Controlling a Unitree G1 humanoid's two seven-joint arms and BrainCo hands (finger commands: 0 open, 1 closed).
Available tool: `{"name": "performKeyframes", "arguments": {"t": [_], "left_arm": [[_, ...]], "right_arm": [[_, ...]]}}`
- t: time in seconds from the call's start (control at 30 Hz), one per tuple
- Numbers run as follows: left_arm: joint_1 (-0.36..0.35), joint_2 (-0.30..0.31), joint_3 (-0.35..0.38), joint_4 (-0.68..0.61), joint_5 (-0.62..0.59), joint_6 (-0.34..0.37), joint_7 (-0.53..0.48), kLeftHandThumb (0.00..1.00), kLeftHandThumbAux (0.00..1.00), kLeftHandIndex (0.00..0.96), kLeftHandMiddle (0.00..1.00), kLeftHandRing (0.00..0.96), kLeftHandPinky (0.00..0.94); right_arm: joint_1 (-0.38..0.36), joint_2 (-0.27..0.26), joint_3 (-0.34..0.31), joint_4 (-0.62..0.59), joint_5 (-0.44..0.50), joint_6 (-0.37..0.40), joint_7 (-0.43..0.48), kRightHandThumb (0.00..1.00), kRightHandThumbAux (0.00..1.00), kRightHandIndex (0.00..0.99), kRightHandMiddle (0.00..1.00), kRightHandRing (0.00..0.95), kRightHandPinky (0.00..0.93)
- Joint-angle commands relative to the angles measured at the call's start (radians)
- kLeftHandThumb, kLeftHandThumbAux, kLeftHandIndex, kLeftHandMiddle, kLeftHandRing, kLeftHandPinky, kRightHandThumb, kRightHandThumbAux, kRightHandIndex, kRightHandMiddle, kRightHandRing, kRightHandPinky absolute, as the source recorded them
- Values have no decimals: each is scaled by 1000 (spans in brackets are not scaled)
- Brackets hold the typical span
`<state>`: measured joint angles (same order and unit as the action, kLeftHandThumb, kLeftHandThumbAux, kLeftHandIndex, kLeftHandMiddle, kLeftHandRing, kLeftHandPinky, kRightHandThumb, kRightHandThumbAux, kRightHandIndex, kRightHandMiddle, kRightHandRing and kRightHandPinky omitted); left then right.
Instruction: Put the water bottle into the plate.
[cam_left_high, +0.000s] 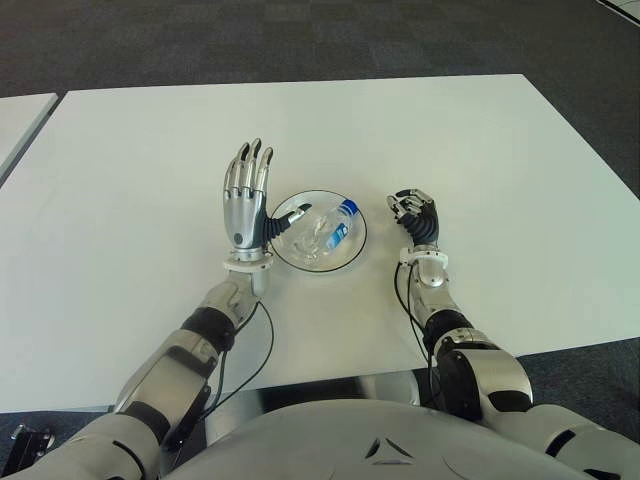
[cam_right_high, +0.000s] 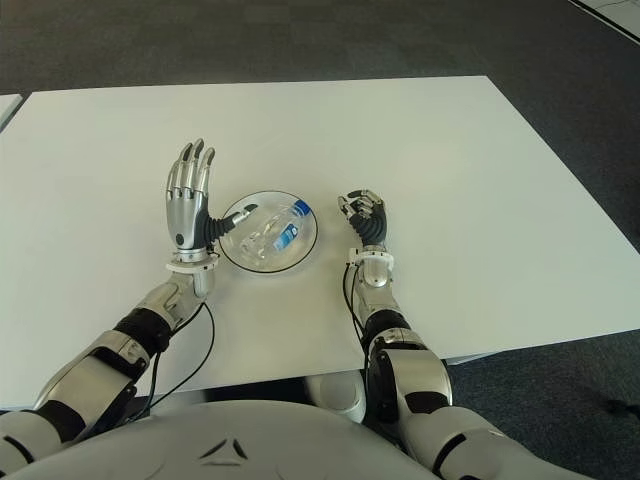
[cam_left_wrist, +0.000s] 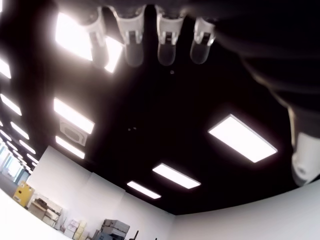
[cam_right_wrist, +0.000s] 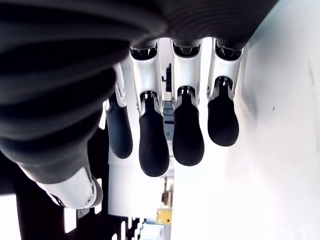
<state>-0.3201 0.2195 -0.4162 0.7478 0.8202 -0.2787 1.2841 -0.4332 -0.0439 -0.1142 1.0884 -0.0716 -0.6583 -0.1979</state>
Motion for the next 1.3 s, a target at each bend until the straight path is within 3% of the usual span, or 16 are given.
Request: {"name": "performKeyframes", "arguments": {"t": [0.03,0.57,0.8,1.07,1.2,1.3], "left_arm": [[16,-19,33,22,-44,-24,13,69,570,0,0,0,0],[58,-31,112,-16,-127,-60,-18,19,577,0,0,0,0],[48,-43,185,21,-220,-119,-49,6,598,0,0,0,0],[82,-95,314,-12,-419,-155,-204,4,609,0,0,0,0],[89,-103,371,5,-496,-199,-270,1,599,0,0,0,0],[75,-124,446,54,-620,-258,-368,0,579,0,0,0,0]], "right_arm": [[22,2,-5,17,14,30,5,709,728,436,684,680,676],[23,2,-1,14,7,33,-4,709,728,436,684,679,677],[22,1,3,15,2,36,-12,709,728,436,685,680,676],[21,4,7,16,-1,42,-25,708,728,435,680,676,674],[20,4,10,15,-1,49,-29,708,728,435,681,679,683],[20,3,12,16,-1,48,-27,708,729,435,684,681,686]]}}
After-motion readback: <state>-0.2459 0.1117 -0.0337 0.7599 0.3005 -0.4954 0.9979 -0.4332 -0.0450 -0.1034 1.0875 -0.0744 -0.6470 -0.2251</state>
